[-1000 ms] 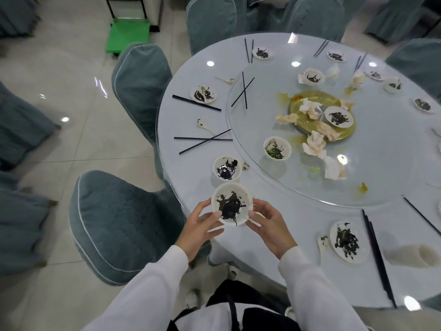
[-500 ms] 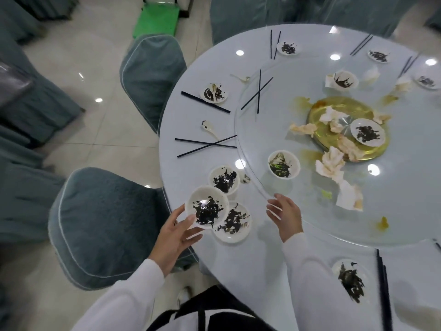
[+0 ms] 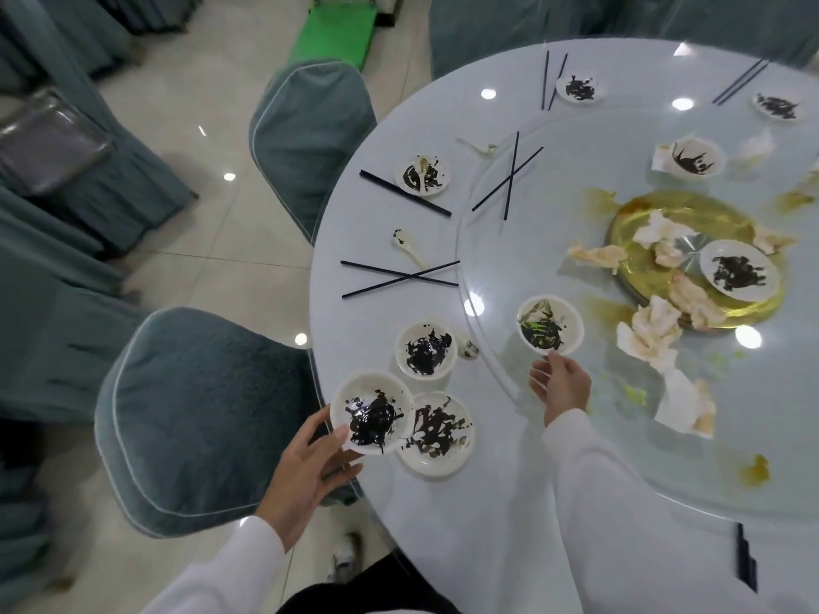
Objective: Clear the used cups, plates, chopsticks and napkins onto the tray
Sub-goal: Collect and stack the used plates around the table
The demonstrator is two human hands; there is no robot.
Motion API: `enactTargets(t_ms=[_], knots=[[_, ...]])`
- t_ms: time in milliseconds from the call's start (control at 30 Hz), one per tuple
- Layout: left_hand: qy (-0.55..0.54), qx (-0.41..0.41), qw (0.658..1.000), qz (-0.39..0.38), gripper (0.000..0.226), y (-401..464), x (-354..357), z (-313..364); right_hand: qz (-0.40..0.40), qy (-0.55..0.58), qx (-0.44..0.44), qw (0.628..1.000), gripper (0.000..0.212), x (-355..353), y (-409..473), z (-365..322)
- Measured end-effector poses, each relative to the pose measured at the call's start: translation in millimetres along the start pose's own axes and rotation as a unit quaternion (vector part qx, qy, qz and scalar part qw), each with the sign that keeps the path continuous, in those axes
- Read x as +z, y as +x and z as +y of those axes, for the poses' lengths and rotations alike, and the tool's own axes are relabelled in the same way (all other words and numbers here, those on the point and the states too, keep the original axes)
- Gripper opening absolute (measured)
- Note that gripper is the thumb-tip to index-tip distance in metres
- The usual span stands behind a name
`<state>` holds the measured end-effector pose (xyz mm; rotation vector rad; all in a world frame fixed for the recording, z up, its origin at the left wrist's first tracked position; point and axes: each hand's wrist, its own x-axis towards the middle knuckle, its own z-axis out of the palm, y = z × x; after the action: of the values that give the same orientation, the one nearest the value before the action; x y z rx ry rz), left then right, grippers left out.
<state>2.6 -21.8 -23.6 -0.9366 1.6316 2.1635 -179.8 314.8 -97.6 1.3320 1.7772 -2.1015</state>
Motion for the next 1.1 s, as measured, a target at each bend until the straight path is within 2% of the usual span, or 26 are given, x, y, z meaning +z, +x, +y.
enactTargets(t_ms=[133, 267, 567, 800, 1100], knots=[[0.008, 0.003, 1.0, -0.003, 0.051, 2.1, 0.2, 1.4, 0.015, -0.023, -0.026, 0.999, 0.022, -0.4, -3.7, -0.2], [0.011, 0.003, 1.0, -0.016, 0.051, 6.6, -2.1, 6.0, -0.005, -0.026, -0.039, 0.999, 0.024, -7.4, -21.1, 5.7], [0.031, 0.017, 0.996, -0.085, 0.058, 19.2, 0.2, 33.7, -0.129, -0.068, -0.107, 0.983, 0.029, -19.2, -113.4, 29.6], [0.012, 0.024, 0.991, -0.127, 0.054, 19.3, -16.6, 38.5, -0.229, -0.092, -0.139, 0.959, 0.031, 3.3, -186.5, 38.7], [-0.003, 0.04, 0.986, -0.162, 0.061, 2.3, -73.6, 24.1, -0.277, -0.193, -0.163, 0.927, 0.033, 31.5, -246.5, 61.6]])
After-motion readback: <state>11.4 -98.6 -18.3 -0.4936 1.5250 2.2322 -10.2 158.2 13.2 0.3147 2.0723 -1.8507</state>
